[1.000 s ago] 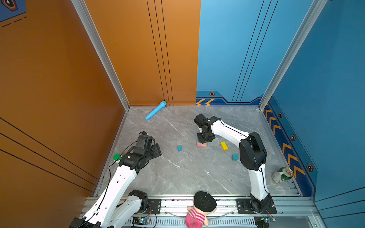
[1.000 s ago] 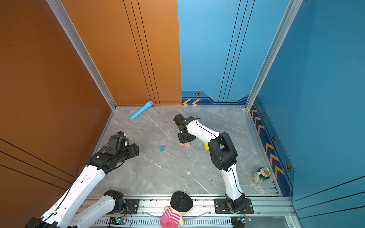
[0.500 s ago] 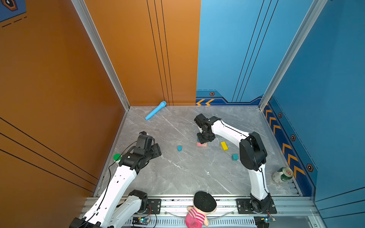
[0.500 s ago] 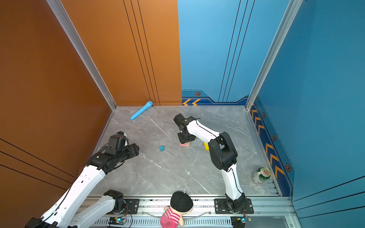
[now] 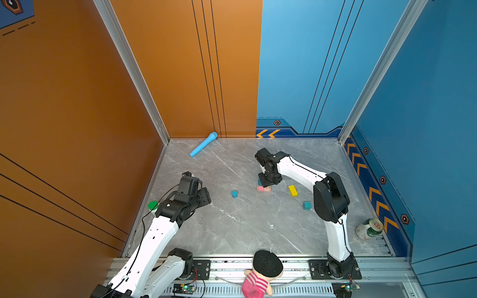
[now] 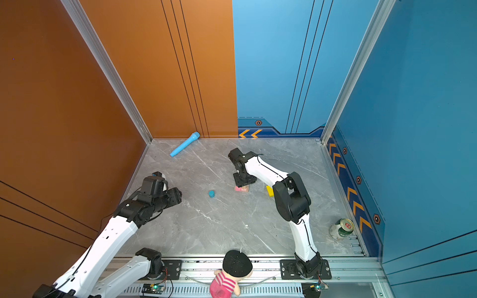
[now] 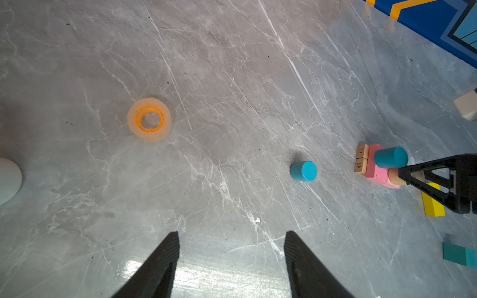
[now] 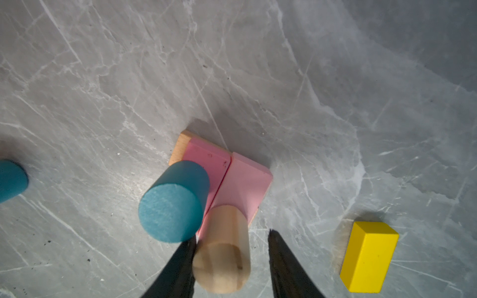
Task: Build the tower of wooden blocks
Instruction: 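Lower the beige cylinder with the right gripper onto the pink block beside the teal cylinder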
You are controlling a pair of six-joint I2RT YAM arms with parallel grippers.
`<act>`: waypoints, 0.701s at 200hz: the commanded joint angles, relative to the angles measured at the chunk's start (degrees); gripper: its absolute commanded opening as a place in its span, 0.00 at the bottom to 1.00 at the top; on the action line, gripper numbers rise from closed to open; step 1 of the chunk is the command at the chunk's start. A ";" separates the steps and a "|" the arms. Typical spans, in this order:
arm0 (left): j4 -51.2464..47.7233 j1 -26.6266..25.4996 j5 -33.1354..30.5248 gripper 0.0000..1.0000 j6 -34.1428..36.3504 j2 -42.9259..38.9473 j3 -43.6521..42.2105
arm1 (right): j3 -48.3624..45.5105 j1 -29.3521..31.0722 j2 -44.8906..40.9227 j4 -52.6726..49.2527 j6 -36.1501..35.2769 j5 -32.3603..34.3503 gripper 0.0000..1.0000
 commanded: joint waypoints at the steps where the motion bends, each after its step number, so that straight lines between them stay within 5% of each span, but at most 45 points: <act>1: 0.20 0.55 0.98 0.67 0.97 0.04 -0.39 | 0.51 -0.35 0.69 0.14 0.09 -0.04 0.47; 140: 0.21 0.63 1.12 0.67 1.19 0.22 -0.22 | -0.54 -0.37 1.35 0.87 0.56 -0.77 0.47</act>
